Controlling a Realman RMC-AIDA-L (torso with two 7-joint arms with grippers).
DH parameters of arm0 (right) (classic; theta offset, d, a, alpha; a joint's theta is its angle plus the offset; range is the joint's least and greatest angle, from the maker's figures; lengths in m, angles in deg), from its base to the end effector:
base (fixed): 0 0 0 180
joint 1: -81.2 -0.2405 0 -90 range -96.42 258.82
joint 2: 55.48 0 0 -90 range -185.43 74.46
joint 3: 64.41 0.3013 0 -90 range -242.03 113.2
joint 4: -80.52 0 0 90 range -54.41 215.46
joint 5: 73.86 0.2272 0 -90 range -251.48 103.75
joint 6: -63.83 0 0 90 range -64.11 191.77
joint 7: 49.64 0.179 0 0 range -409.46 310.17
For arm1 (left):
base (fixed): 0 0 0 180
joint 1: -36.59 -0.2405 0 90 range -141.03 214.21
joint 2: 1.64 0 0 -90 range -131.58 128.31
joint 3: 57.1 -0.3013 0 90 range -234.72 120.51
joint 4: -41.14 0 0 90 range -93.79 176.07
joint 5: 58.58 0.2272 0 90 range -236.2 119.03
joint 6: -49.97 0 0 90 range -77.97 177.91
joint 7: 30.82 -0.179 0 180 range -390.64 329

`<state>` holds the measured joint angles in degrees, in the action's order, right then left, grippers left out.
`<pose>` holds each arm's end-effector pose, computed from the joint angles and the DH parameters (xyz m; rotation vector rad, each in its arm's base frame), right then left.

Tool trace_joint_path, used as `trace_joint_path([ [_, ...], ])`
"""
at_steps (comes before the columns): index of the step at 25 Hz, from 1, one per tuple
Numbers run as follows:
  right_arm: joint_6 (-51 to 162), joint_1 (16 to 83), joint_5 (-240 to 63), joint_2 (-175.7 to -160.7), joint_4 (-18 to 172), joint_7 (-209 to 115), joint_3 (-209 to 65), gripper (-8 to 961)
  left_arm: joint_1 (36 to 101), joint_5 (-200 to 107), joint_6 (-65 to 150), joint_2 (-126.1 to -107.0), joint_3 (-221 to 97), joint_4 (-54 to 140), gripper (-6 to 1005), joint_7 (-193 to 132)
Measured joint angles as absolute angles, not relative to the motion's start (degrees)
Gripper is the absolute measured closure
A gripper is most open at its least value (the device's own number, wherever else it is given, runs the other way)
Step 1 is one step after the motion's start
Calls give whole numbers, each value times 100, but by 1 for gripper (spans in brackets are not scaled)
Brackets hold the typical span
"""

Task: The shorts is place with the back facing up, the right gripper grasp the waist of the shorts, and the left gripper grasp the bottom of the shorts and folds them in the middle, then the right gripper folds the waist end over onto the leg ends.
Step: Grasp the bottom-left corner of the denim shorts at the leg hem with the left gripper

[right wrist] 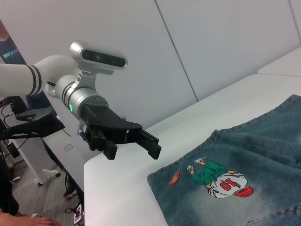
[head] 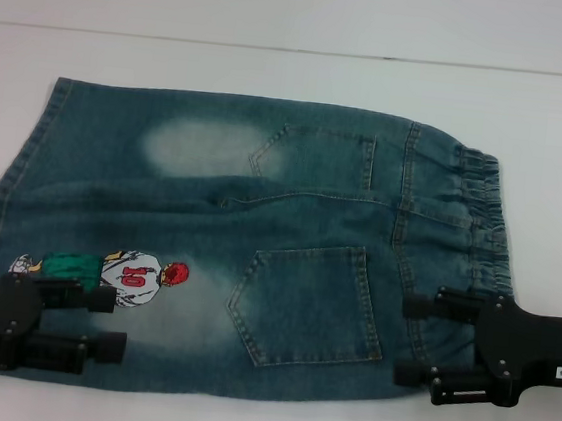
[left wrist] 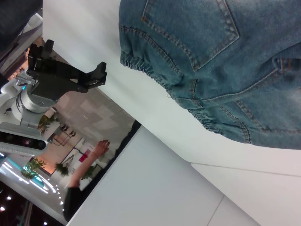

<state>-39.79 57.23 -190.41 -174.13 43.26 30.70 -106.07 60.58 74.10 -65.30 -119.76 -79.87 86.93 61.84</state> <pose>0.3078 0.3006 -0.0550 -2.9219 0.7568 0.8165 -0.3340 0.2821 -0.0031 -2.8378 -1.1092 -0.7343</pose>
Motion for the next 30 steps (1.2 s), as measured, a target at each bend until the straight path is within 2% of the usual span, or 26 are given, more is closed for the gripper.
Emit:
trace_joint_path([
  [18, -3952, 5723, -19041, -17431, 4335, 3068, -10608, -1, 6061, 7407, -6549, -11974, -7981, 8706, 123, 6406],
  [25, -3951, 5737, -19040, -17431, 4334, 3061, -10572, -1, 6125, 7489, -6657, -11810, -7976, 9422, 124, 8057],
  [30, -3952, 5757, -19030, -17431, 4328, 2944, -10550, -2, 6191, 7831, -6603, -11536, -7881, 9786, 124, 9684],
])
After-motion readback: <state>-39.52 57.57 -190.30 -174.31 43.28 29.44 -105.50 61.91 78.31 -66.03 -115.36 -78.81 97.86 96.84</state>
